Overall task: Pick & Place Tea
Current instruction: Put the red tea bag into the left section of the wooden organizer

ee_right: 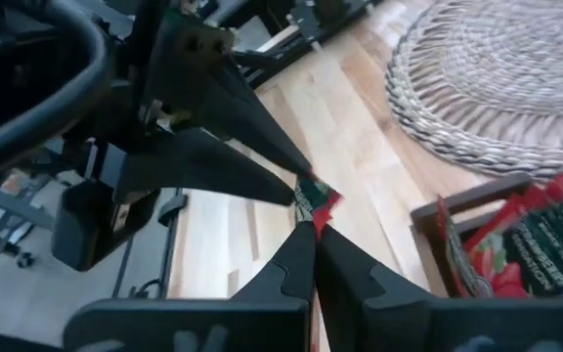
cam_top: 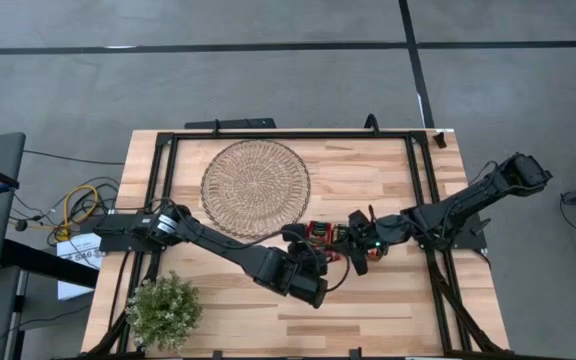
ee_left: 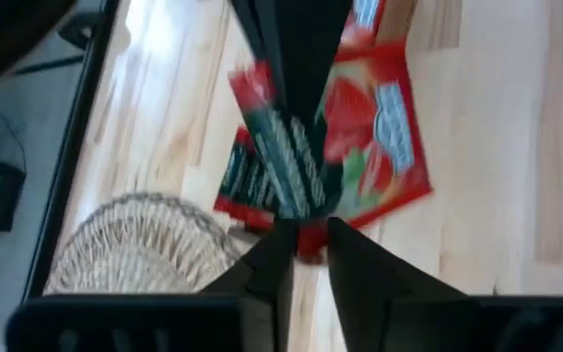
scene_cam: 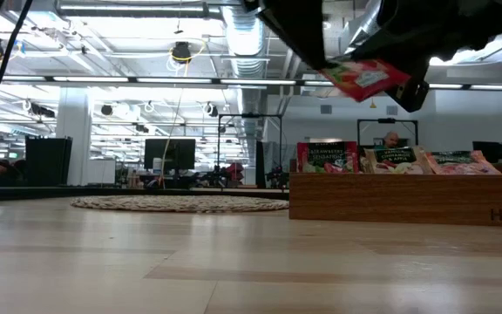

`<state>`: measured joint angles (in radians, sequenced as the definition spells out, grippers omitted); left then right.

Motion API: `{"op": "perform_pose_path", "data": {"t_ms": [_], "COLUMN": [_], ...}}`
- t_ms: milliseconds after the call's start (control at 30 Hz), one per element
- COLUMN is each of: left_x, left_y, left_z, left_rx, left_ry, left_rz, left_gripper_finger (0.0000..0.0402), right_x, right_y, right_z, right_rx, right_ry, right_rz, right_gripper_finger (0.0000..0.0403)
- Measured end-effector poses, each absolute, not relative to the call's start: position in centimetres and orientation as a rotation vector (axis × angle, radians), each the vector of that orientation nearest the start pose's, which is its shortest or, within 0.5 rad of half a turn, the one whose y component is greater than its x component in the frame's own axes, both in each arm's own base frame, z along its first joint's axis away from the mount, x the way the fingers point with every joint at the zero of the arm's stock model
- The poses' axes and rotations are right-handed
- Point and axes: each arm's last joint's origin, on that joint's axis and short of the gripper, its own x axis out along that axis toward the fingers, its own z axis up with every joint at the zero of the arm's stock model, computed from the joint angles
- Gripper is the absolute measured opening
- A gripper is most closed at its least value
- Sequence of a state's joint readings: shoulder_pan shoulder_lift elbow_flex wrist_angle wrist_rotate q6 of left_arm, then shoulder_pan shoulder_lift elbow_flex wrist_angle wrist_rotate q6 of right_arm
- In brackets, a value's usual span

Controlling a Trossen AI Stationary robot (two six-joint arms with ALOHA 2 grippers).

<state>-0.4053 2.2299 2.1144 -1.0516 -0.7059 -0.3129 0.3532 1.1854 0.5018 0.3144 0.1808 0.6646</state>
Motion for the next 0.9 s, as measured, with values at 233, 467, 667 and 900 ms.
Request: {"op": "perform_pose_path", "data": {"t_ms": [233,467,667,900], "left_x": [42.2,39.8,39.5,39.1], "left_y": [-16.3,-16.0,-16.5,-17.5], "left_z": [25.6,25.2,25.3,25.7], "left_rx": [0.342,0.259,0.239,0.237], "left_ry": [1.055,1.234,1.201,1.12], "left_rz": [0.466,0.575,0.624,0.652], "left_gripper_finger": [0.0112,0.0133,0.0133,0.0133], "right_x": [22.4,22.5,23.5,23.5], "right_y": [7.9,8.7,9.9,10.6], "right_z": [20.4,19.4,17.5,16.0], "right_rx": [0.564,0.545,0.494,0.362], "right_ry": [0.375,0.309,0.255,0.223], "right_rz": [-0.046,-0.251,-0.349,-0.48], "right_gripper_finger": [0.0,0.0,0.0,0.0]}}
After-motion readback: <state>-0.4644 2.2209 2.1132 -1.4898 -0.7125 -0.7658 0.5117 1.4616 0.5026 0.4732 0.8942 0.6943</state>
